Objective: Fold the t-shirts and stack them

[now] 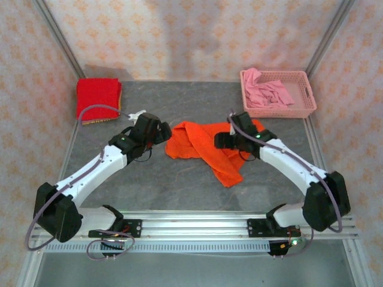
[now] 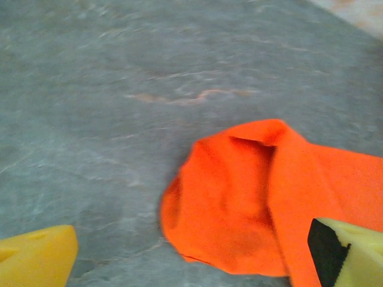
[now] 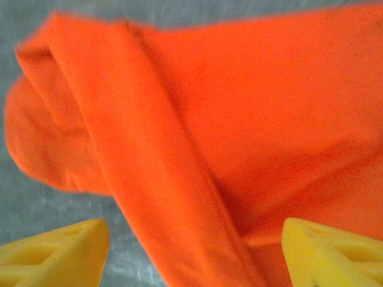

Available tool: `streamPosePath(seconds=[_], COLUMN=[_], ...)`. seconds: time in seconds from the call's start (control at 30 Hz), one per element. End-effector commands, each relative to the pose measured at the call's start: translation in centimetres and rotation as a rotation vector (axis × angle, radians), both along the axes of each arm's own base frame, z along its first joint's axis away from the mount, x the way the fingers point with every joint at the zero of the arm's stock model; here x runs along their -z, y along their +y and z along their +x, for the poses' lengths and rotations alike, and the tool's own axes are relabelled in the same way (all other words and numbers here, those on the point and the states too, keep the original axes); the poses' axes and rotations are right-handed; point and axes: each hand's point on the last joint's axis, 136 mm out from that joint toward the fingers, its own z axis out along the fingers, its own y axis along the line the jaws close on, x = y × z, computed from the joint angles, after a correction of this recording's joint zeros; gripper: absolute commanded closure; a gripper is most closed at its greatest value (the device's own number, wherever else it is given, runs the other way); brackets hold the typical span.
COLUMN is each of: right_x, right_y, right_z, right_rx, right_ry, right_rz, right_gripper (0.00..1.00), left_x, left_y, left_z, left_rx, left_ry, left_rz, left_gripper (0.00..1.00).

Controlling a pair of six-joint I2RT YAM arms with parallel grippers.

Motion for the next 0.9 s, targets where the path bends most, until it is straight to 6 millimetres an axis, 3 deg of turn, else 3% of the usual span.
streamPosePath(seconds=[0.0, 0.07, 0.17, 0.5, 0.6, 0.7, 0.87], right_x=[3.5, 5.3, 6.9, 8.5, 8.3, 7.8, 7.1], right_y=[1.0, 1.2, 1.0, 0.8, 0.3, -0.2, -1.0], right_z=[-0.4, -0.4, -0.4, -0.8, -0.5, -0.2, 0.1], right_rx=[0.021, 0.023, 0.031, 0.014, 0.033, 0.046, 0.074], right_ry=[0.075, 0.125, 0.175, 0.242, 0.234, 0.216, 0.202], right_rz=[-0.039, -0.07, -0.111, -0.116, -0.105, -0.097, -0.092], right_gripper=[0.25, 0.28, 0.51, 1.0, 1.0, 1.0, 1.0], left_x=[2.1, 3.7, 6.0, 11.1, 12.4, 13.6, 14.3], left_y=[0.0, -0.6, -1.9, -3.7, -4.5, -5.5, -5.8], left_z=[0.5, 1.0, 1.6, 2.7, 2.6, 2.5, 3.0], left_rx=[-0.041, -0.036, -0.025, -0.071, -0.08, -0.101, -0.103], left_ry=[0.048, 0.084, 0.133, 0.21, 0.232, 0.236, 0.237], left_rz=[-0.094, -0.118, -0.16, -0.242, -0.275, -0.336, -0.315], left_gripper=[0.0, 0.01, 0.05, 0.32, 0.41, 0.56, 1.0])
